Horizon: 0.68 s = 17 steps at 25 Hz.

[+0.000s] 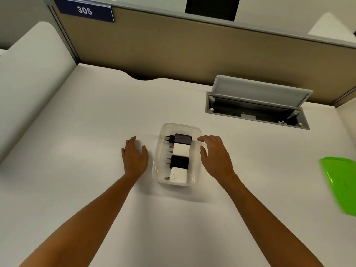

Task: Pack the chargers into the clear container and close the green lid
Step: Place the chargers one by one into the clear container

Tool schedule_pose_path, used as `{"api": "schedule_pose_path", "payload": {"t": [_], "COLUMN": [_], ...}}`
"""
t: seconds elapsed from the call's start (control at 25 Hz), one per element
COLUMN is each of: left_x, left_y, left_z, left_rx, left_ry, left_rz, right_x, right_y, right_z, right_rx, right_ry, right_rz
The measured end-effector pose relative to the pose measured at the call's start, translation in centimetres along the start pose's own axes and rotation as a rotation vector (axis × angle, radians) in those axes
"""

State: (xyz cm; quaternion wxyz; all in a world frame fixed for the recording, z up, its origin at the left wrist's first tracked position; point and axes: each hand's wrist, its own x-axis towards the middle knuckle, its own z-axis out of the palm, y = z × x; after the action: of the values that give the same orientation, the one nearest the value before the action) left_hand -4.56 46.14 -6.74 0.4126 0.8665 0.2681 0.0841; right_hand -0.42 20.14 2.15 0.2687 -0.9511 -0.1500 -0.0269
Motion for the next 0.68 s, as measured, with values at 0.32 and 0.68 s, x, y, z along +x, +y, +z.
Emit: {"api": "schedule_pose_path", "payload": {"t": [0.32, 0.68], "left_x": [-2.6, -10.3], "left_y": [8.0, 15.9], "left_z": [-1.0, 7.7], "left_rx": [-0.135, -0.196], "left_ry": [0.110, -0.134], "left_rz": [0.324, 0.501], "right_x": [-5.8, -11.1], "right_y": [5.7, 16.8], "right_z": [-4.1, -8.3], "right_rx": [-0.019, 0.063], "right_ry": [0.133, 0.229], "right_rz": [0.131, 0.404]}}
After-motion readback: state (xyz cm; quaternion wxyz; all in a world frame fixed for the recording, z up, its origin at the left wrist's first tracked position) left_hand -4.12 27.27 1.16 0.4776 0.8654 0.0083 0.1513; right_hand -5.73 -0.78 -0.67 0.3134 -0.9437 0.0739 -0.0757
